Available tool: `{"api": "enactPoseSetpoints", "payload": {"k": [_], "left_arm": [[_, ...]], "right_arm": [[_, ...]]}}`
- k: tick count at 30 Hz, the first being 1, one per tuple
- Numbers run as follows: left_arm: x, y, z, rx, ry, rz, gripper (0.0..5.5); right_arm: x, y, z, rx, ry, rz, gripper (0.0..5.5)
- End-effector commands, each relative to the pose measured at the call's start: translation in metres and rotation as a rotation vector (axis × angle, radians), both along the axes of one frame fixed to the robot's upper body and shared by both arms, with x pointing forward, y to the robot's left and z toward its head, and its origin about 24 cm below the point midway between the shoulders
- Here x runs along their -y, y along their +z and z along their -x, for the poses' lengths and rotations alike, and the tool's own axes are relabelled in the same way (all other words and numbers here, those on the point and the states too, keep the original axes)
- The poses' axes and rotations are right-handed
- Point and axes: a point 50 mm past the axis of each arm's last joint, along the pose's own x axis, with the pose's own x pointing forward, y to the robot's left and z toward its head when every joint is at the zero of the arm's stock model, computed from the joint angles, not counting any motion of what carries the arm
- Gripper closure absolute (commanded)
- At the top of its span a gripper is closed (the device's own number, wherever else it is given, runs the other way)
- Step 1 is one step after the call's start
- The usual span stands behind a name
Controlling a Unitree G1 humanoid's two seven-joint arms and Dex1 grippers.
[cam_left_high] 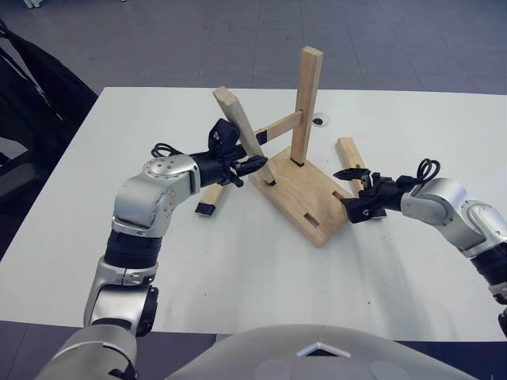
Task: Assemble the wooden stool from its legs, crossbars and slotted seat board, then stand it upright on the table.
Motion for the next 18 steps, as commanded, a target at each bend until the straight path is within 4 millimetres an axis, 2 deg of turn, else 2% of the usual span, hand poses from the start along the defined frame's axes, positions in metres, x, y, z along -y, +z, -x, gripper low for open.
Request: {"api": "enactPoseSetpoints", "payload": {"k": [1, 5, 11, 18], "left_arm": [[-0.022, -0.049, 0.012, -0.235, 0.161, -0.107, 3.45], [-0.031, -0.062, 0.023, -0.231, 0.177, -0.068, 3.45], [-0.018, -0.092, 0.049, -0.313, 0.16, -0.054, 3.45], [-0.024, -0.1, 0.044, -0.394, 0.157, -0.107, 3.45]], "right_arm": [[0.006, -0.039, 0.024, -0.183, -0.001, 0.105, 1.72], [0.006, -0.041, 0.028, -0.194, -0.005, 0.105, 1.72], [0.005, -0.041, 0.029, -0.199, -0.01, 0.1, 1.72], [0.004, -0.043, 0.03, -0.204, -0.018, 0.098, 1.72]]}}
